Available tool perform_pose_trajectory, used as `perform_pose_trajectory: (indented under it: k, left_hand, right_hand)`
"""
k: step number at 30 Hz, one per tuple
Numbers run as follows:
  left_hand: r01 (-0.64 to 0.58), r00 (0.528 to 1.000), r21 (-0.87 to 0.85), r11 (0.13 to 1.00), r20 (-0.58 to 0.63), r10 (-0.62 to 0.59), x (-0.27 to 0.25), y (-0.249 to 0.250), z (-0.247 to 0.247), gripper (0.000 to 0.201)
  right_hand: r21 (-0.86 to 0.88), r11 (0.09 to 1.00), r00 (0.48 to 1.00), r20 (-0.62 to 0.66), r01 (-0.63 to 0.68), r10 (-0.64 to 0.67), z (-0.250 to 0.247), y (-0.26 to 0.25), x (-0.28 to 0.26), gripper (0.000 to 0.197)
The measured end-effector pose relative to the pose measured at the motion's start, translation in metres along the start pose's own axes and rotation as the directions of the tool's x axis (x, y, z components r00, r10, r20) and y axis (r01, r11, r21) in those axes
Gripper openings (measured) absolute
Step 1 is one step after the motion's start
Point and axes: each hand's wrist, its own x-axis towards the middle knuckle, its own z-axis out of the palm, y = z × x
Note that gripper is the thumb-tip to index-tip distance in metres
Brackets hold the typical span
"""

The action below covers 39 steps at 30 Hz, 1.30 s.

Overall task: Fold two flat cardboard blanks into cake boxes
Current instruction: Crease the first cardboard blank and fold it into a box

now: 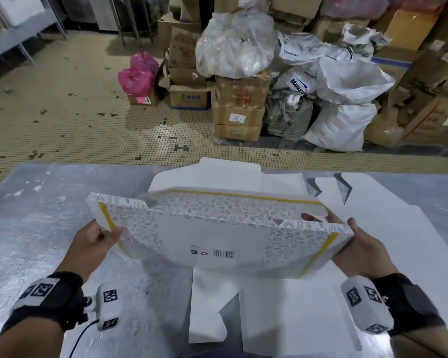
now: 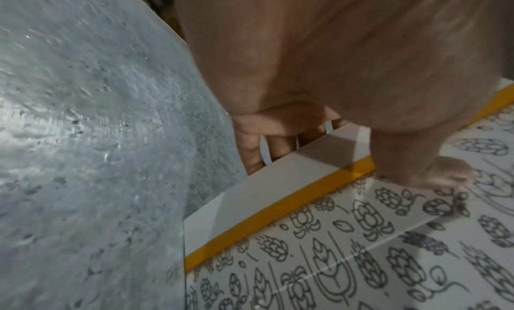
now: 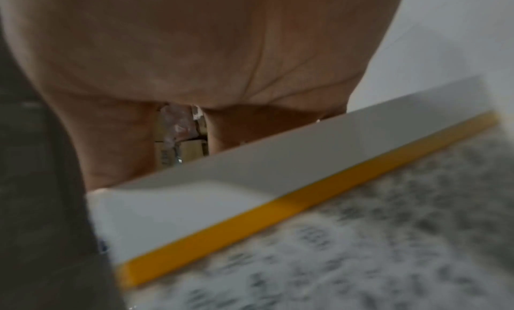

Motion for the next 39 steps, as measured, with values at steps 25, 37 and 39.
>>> perform_pose_trajectory:
  k: [25,37,39]
  left_hand:
    - [0.059,0.963,0.037,0.998,-0.266,-0.047,0.014,0.022,0.058,0.074]
    - [-0.515,0.829,0.401,0.757,0.008,0.56,0.006,0.115,0.043,0.072]
    - [-0.574,0.787,0.463,0.676,0.082,0.612,0.001,0.134,0.044,0.073]
  right_hand:
    - [-0.884,0.395,0.789,-0.05,0.25,-0.612,0.084,-0.024,0.086,0.08]
    - [-0.832,0.396,0.699,-0.014,0.388,-0.715,0.096,-0.012,0.042,0.061]
    - [-0.827,0.39,0.686,-0.007,0.405,-0.728,0.093,-0.007,0.035,0.062]
